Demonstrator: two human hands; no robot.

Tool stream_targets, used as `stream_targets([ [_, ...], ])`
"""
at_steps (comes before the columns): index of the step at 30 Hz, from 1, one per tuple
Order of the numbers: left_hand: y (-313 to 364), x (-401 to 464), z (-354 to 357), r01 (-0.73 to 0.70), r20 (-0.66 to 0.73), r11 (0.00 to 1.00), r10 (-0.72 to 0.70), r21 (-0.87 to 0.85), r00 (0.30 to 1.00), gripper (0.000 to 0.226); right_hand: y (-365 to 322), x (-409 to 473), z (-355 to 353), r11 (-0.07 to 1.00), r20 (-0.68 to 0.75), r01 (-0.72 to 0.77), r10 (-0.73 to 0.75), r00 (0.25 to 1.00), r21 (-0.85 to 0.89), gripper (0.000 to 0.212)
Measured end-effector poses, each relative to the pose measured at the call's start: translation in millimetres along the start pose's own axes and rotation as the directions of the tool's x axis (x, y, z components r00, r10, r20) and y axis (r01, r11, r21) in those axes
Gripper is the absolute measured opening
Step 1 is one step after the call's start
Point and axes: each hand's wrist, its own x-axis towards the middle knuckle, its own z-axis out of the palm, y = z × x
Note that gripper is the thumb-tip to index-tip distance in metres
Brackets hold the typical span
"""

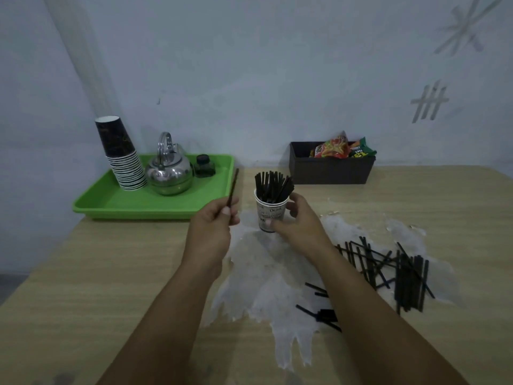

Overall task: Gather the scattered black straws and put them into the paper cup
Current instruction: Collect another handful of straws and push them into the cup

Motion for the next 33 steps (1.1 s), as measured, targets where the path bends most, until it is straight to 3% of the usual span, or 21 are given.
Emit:
stream_targets([
  [3, 13, 16, 8, 0.068, 0.007, 0.966, -0.068, -0.250, 0.998, 0.020, 5, 0, 11, 0.993, -0.020, 0.081, -0.079, 0.997, 0.088, 0.078],
  [8, 24, 40, 27, 0.076, 0.038, 0.951, -0.068, -0.301, 0.997, 0.019, 9, 2, 19, 0.992, -0.070, 0.111, -0.107, 0.992, 0.058, 0.060],
  [10, 22, 46, 36, 0.074, 0.045, 0.971, -0.066, -0.228, 0.997, 0.017, 11, 2, 18, 0.993, -0.066, 0.108, -0.105, 0.992, 0.050, 0.061],
  [14, 10, 51, 45, -0.082, 0.002, 0.990, 0.083, 0.114, 0.997, 0.010, 12, 1, 16, 0.993, -0.060, 0.115, -0.113, 0.992, 0.026, 0.062],
  [19, 2, 54, 42, -0.202, 0.100, 0.855, 0.176, 0.477, 0.979, 0.012, 13, 2, 17, 0.993, -0.059, 0.117, -0.115, 0.992, 0.027, 0.063],
  [25, 5, 46, 40, -0.239, 0.063, 0.892, 0.233, 0.384, 0.970, 0.013, 12, 4, 16, 0.996, -0.064, 0.090, -0.088, 0.994, 0.024, 0.077],
  [29, 7, 43, 36, -0.297, 0.027, 0.894, 0.306, 0.335, 0.952, 0.029, 11, 5, 13, 0.998, -0.082, 0.059, -0.059, 0.995, 0.005, 0.092],
  [33, 5, 41, 32, -0.595, 0.172, 0.631, 0.601, 0.497, 0.781, 0.036, 8, 2, 13, 0.998, -0.081, 0.065, -0.065, 0.995, -0.002, 0.089],
])
